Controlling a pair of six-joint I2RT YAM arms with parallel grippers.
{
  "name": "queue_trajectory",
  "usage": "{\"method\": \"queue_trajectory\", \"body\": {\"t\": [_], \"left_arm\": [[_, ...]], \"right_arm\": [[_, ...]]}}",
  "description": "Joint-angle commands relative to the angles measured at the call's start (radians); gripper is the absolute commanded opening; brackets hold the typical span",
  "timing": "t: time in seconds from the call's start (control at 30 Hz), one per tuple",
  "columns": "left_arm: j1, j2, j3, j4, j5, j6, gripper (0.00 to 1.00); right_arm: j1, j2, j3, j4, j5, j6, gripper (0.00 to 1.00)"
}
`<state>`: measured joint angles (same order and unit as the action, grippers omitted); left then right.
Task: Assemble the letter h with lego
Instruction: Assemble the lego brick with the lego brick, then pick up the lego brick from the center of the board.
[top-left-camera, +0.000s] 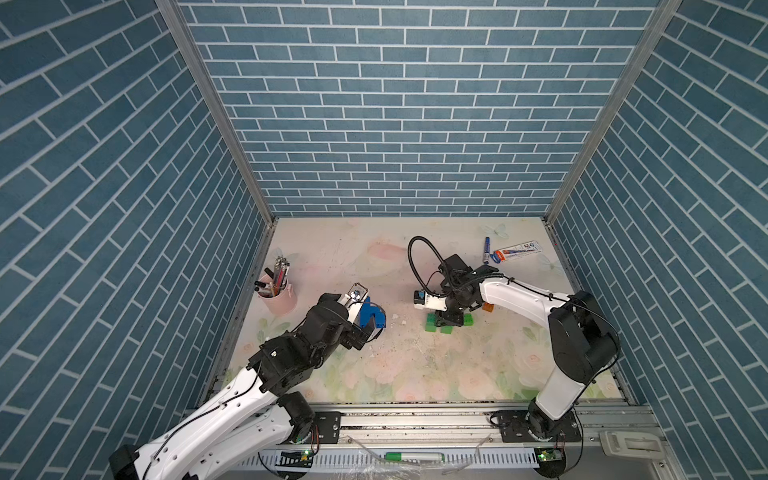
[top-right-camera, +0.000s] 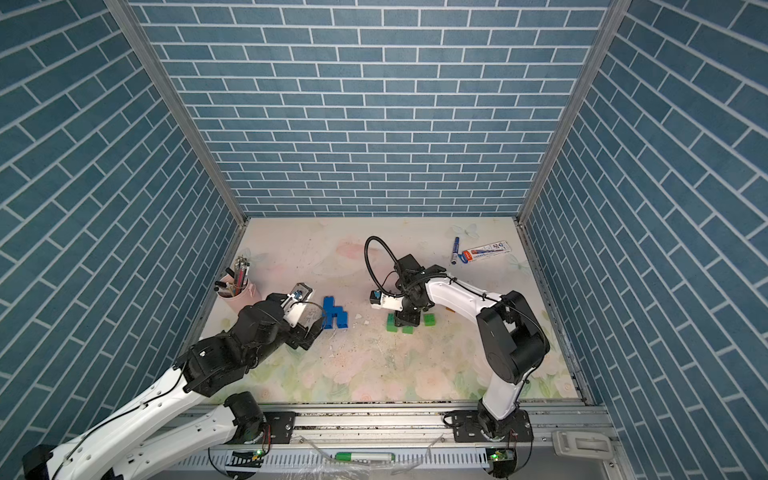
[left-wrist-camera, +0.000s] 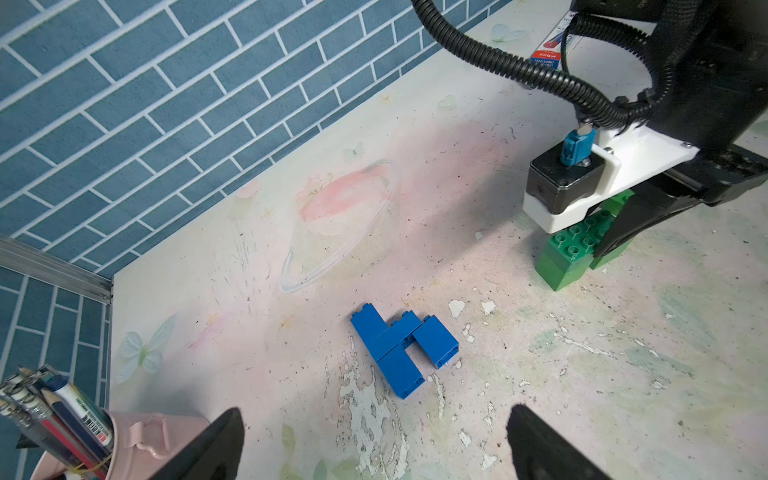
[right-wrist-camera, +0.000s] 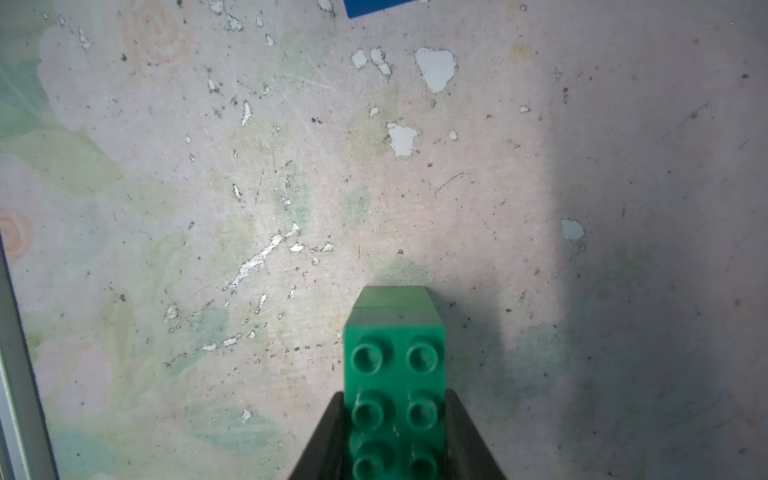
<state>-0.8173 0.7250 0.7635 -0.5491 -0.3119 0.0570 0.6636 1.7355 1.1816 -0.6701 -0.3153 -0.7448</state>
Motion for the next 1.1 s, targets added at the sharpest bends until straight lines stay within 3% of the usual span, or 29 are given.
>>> {"method": "queue_trajectory", "body": {"t": [0.0, 0.07, 0.1, 0.4, 0.5, 0.6, 0.77, 0.83, 0.93, 1.07], "left_arm": [[0.003, 0.004, 0.024, -0.010, 0.004, -0.001, 0.99], [0.004, 0.004, 0.024, -0.011, 0.005, 0.000, 0.99], [0.003, 0.002, 0.024, -0.011, 0.002, 0.000, 0.99], [0.003, 0.004, 0.022, -0.009, 0.000, 0.000, 0.99], [0.003, 0.003, 0.023, -0.011, 0.006, -0.005, 0.99], [0.003, -0.007, 0.018, -0.005, 0.013, -0.016, 0.99], [0.003, 0.011, 0.046, -0.035, -0.023, -0.062, 0.99], [0.003, 0.032, 0.079, -0.079, -0.058, -0.108, 0.99], [0.003, 0.071, 0.121, -0.172, -0.091, -0.177, 0.99], [0.003, 0.085, 0.079, -0.168, -0.087, -0.202, 0.99]], "right_arm": [[0.010, 0.006, -0.023, -0.039, 0.022, 0.057, 0.41], [0.012, -0.003, -0.009, -0.041, 0.027, 0.076, 0.71], [0.017, -0.011, -0.002, -0.042, 0.028, 0.082, 0.96], [0.033, -0.153, -0.014, 0.083, 0.062, 0.174, 0.98], [0.033, -0.243, -0.046, 0.234, 0.161, 0.346, 0.98], [0.019, -0.296, -0.045, 0.288, 0.280, 0.628, 0.99], [-0.040, -0.290, -0.030, 0.152, 0.302, 1.028, 0.99], [-0.043, -0.294, -0.068, 0.099, 0.410, 1.170, 0.99], [-0.039, -0.339, -0.157, 0.081, 0.462, 1.265, 0.99], [-0.039, -0.367, -0.244, 0.086, 0.464, 1.279, 0.96]]}}
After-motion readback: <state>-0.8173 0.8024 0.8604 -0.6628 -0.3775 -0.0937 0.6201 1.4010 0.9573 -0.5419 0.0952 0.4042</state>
